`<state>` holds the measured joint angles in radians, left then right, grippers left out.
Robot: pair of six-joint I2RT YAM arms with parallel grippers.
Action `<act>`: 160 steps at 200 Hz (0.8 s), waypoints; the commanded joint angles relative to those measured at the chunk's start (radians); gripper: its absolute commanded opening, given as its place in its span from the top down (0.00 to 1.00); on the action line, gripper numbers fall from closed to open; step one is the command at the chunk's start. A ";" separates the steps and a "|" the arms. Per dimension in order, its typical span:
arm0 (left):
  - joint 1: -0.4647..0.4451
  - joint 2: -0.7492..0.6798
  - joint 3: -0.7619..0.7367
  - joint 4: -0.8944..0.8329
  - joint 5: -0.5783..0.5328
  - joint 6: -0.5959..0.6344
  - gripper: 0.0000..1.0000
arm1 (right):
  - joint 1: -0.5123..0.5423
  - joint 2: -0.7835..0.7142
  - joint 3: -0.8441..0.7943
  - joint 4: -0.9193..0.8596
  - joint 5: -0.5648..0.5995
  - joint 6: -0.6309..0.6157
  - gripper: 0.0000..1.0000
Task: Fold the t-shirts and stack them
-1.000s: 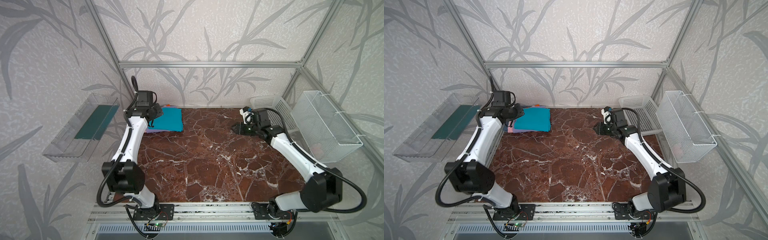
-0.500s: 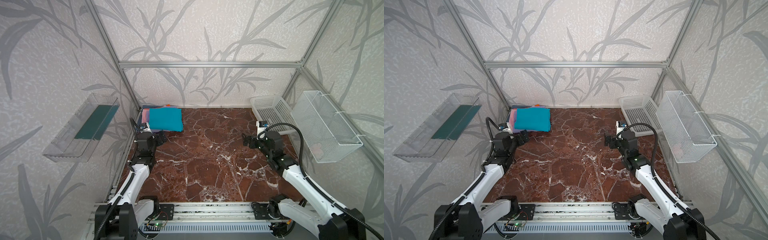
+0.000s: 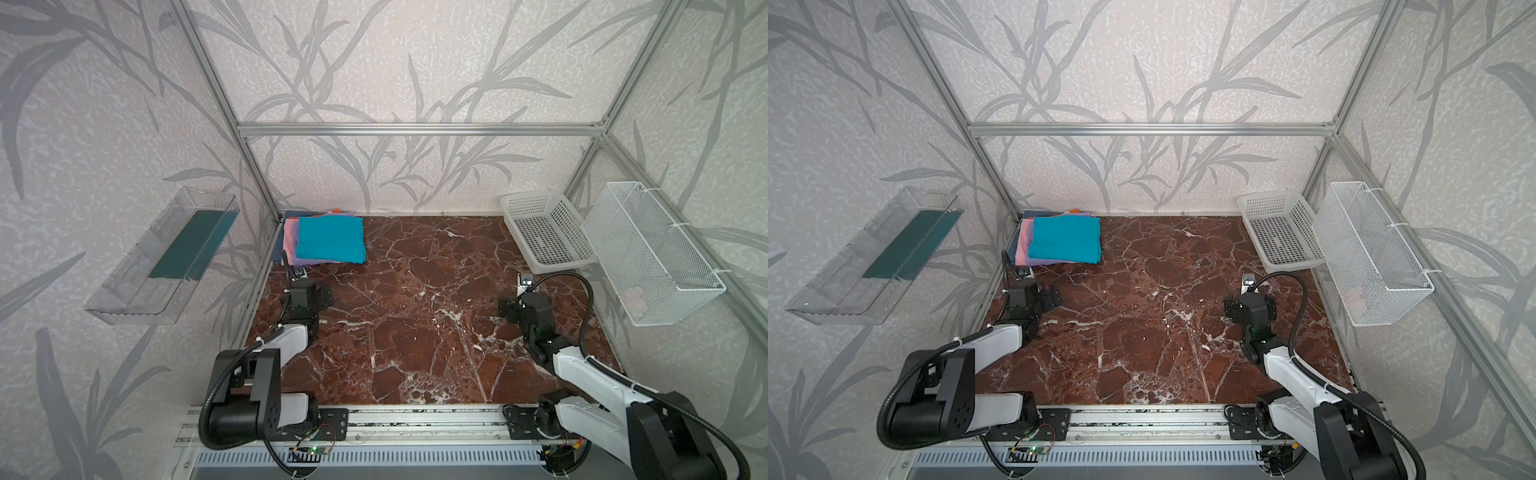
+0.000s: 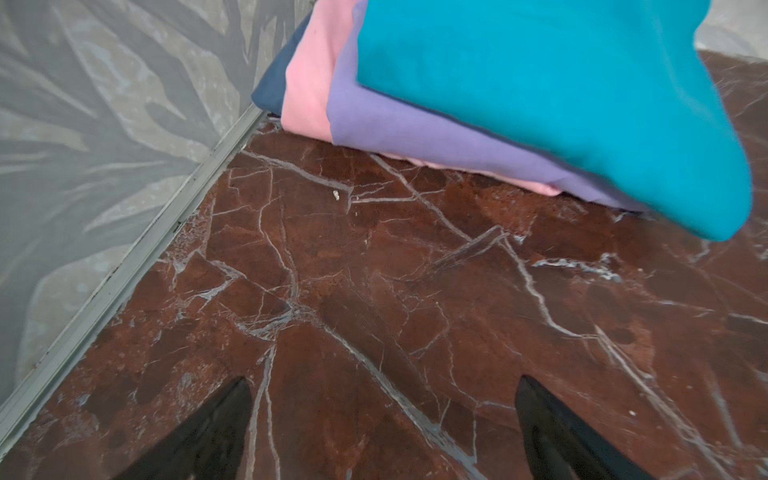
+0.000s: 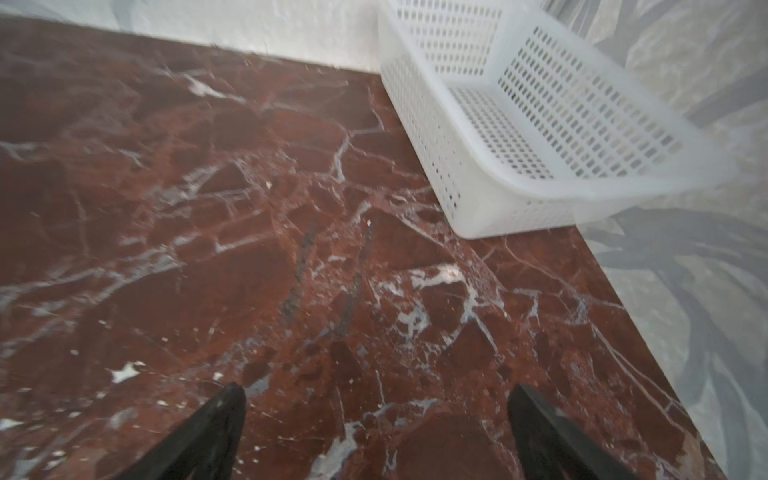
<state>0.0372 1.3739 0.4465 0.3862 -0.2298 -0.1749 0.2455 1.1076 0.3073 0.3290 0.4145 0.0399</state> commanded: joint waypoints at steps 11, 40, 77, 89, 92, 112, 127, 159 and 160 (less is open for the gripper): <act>0.001 0.098 0.031 0.263 -0.052 0.050 0.01 | -0.034 0.139 0.021 0.284 0.015 -0.050 0.01; -0.014 0.146 0.077 0.230 0.031 0.121 0.01 | -0.113 0.275 0.061 0.446 -0.101 -0.025 0.01; -0.007 0.191 -0.137 0.678 -0.013 0.077 0.01 | -0.135 0.449 0.072 0.598 -0.264 -0.077 0.01; -0.006 0.197 -0.156 0.735 -0.019 0.081 0.01 | -0.140 0.492 0.044 0.718 -0.308 -0.096 0.01; -0.005 0.183 -0.151 0.697 -0.014 0.071 0.01 | -0.140 0.482 0.045 0.688 -0.315 -0.095 0.01; -0.001 0.179 -0.084 0.562 0.046 0.092 0.01 | -0.172 0.467 0.066 0.634 -0.414 -0.086 0.01; 0.001 0.200 -0.104 0.640 0.057 0.102 0.01 | -0.172 0.473 0.059 0.650 -0.418 -0.087 0.01; 0.001 0.193 -0.097 0.612 0.049 0.095 0.01 | -0.172 0.477 0.062 0.659 -0.434 -0.099 0.01; 0.001 0.192 -0.097 0.609 0.048 0.095 0.01 | -0.172 0.477 0.062 0.662 -0.433 -0.098 0.01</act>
<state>0.0338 1.5616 0.3382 0.9623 -0.1959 -0.0994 0.0757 1.5814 0.3634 0.9337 0.0238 -0.0387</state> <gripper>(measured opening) 0.991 0.992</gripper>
